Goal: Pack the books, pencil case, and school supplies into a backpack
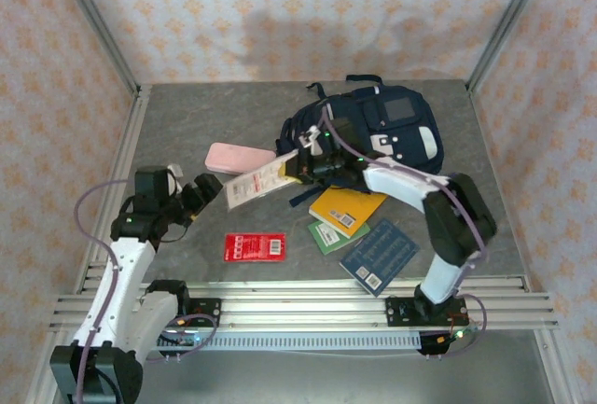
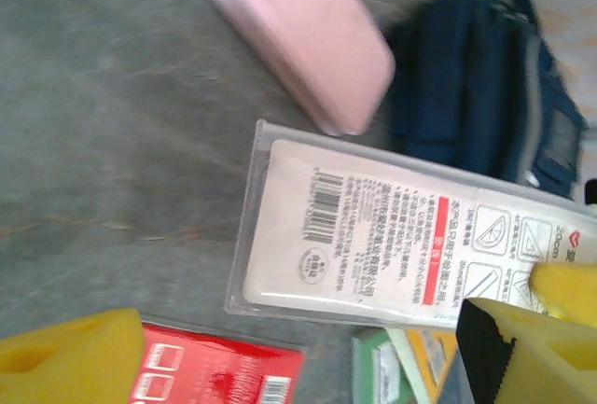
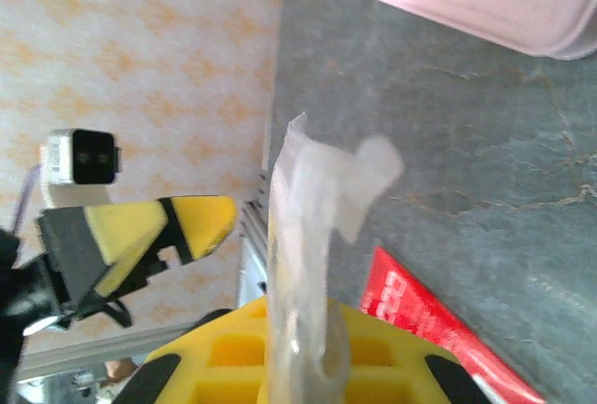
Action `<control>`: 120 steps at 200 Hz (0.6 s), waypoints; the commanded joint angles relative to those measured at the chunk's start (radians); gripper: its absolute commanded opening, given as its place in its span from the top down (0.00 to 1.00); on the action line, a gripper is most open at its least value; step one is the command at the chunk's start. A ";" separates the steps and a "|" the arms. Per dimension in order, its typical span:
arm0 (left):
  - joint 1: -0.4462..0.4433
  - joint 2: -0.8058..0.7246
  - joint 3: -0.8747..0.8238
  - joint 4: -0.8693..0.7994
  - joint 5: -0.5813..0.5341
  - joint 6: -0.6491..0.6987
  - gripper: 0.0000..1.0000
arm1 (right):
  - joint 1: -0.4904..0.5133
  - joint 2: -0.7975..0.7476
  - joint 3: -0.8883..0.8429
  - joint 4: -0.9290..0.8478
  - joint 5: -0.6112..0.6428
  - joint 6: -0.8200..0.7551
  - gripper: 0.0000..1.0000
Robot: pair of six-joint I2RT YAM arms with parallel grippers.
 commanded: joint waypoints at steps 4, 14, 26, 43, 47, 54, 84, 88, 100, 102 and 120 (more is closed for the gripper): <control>-0.055 0.040 0.043 0.068 0.189 0.026 0.12 | -0.030 -0.141 -0.029 0.069 -0.106 0.048 0.95; -0.082 0.045 0.039 0.154 0.244 -0.007 0.12 | -0.038 -0.178 -0.041 0.083 -0.129 0.072 0.94; -0.132 0.056 0.066 0.194 0.274 0.004 0.11 | -0.040 -0.220 -0.058 0.088 -0.135 0.092 0.94; -0.189 0.078 0.137 0.145 0.277 0.061 0.11 | -0.043 -0.277 -0.082 0.079 -0.146 0.108 0.94; -0.197 0.081 0.147 0.146 0.282 0.066 0.11 | -0.044 -0.292 -0.095 0.094 -0.144 0.121 0.94; -0.206 0.084 0.153 0.156 0.297 0.067 0.11 | -0.046 -0.317 -0.112 0.116 -0.145 0.144 0.94; -0.223 0.081 0.128 0.253 0.357 0.000 0.13 | -0.058 -0.420 -0.156 0.121 -0.153 0.172 0.94; -0.224 0.077 0.119 0.280 0.366 -0.019 0.14 | -0.059 -0.431 -0.161 0.120 -0.153 0.173 0.94; -0.225 0.063 0.096 0.354 0.387 -0.069 0.16 | -0.060 -0.458 -0.174 0.107 -0.156 0.171 0.95; -0.225 0.061 0.093 0.364 0.390 -0.076 0.17 | -0.060 -0.460 -0.175 0.101 -0.158 0.169 0.95; -0.230 0.045 0.075 0.442 0.406 -0.125 0.23 | -0.067 -0.495 -0.183 0.050 -0.156 0.140 0.95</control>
